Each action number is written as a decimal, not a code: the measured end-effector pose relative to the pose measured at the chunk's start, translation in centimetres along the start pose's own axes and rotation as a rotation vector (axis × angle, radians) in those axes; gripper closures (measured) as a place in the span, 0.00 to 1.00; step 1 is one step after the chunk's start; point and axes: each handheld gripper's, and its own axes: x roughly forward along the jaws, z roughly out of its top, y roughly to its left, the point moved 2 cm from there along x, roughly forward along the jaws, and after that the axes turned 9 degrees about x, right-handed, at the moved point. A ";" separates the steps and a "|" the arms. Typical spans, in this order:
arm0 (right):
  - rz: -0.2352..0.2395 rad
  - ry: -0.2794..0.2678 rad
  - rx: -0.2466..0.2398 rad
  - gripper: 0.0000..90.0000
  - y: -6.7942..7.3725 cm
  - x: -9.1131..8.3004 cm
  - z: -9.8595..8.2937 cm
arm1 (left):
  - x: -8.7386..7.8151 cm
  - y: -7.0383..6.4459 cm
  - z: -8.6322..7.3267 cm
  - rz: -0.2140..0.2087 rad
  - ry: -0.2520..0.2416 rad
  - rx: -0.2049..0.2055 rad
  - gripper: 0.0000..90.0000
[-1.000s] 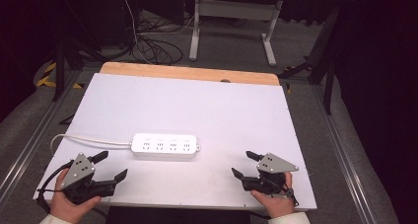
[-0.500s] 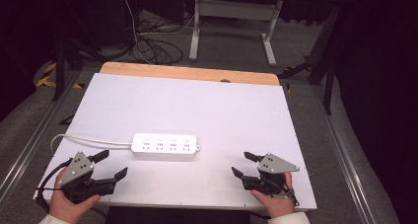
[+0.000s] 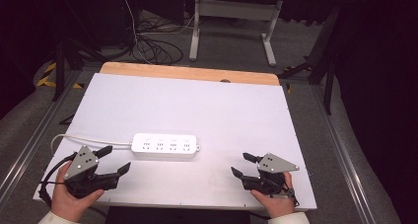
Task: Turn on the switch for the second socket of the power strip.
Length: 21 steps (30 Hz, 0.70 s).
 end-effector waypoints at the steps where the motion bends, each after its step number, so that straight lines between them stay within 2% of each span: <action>1: -0.001 0.002 -0.002 0.42 0.0 0.0 0.0 | 0.1 0.0 0.1 0.001 0.000 -0.002 0.25; 16: 0.000 0.002 -0.003 0.42 -0.1 0.0 -0.1 | 1.4 0.5 2.3 -0.036 0.004 -0.033 0.32; 17: -0.001 0.003 -0.003 0.42 -0.1 0.0 -0.1 | 1.5 0.6 2.4 -0.027 0.005 -0.019 0.32; 21: -0.001 0.003 -0.002 0.42 -0.1 0.0 -0.1 | 2.0 0.6 3.0 -0.027 0.004 -0.012 0.32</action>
